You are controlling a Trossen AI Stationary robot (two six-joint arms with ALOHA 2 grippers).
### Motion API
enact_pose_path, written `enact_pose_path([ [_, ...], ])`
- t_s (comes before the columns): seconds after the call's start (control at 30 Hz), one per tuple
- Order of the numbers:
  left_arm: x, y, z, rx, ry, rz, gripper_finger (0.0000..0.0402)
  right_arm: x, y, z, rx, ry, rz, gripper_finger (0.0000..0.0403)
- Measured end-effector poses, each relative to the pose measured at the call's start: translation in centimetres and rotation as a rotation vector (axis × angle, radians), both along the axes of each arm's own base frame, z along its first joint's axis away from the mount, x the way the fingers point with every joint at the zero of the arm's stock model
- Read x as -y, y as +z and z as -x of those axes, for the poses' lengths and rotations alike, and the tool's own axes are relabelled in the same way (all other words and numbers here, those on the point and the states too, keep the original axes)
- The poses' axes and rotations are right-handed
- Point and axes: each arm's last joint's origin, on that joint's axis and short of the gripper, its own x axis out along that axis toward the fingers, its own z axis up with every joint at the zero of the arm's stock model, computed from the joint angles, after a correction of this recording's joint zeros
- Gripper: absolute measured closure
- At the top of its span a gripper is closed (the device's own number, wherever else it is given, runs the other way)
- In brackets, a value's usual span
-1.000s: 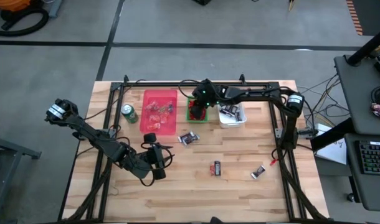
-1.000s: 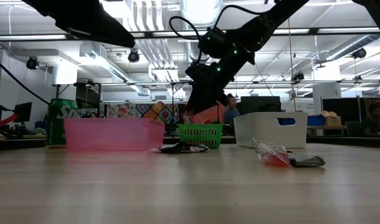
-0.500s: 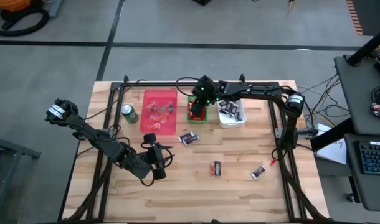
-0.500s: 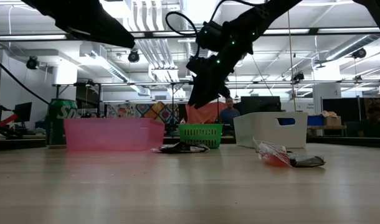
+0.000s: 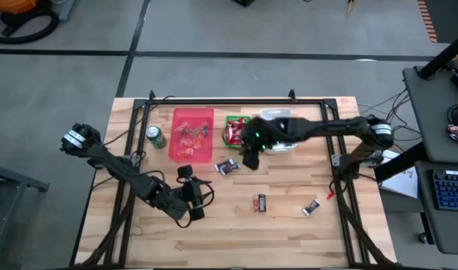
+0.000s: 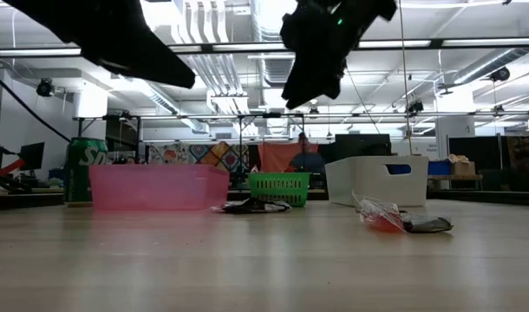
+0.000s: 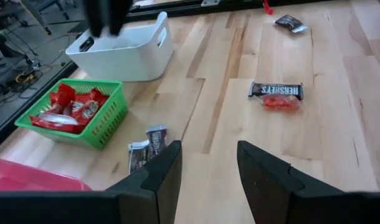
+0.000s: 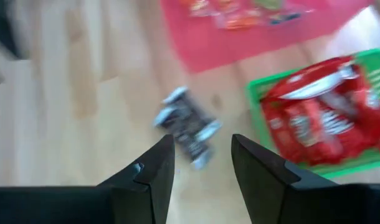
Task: Sort candy
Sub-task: Put the brown chocolate into the white bin
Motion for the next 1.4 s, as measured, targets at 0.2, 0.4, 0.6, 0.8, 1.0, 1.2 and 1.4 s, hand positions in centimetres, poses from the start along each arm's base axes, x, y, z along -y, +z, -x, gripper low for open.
enact_pose_path([
  [0.2, 0.5, -1.4, -0.8, -0.015, -0.011, 0.002, 0.0263, -5.5, -0.9, 1.4, -0.057, 0.01, -0.103, 0.0252],
  [0.4, 0.4, -2.8, -2.0, -0.004, 0.014, 0.003, 0.0263, -9.5, -1.8, 2.6, -0.188, 0.056, -0.14, 0.0253],
  [0.6, -1.4, -5.0, -4.3, -0.037, 0.033, -0.002, 0.0251, -12.0, -2.2, 3.2, -0.211, 0.114, -0.141, 0.0251],
  [0.8, -3.9, -7.5, -5.9, -0.081, 0.111, -0.022, 0.0235, -13.1, -3.1, 4.0, -0.245, 0.144, -0.135, 0.0253],
  [1.0, -5.2, -9.6, -6.7, -0.118, 0.15, -0.029, 0.0233, -12.7, -4.2, 5.3, -0.277, 0.137, -0.123, 0.0246],
  [1.2, -5.9, -10.8, -7.1, -0.125, 0.171, -0.024, 0.0234, -11.9, -4.9, 7.1, -0.27, 0.031, -0.072, 0.0249],
  [1.4, -6.5, -11.1, -7.2, -0.121, 0.209, -0.005, 0.0252, -11.4, -4.9, 8.1, -0.211, -0.043, -0.06, 0.0252],
])
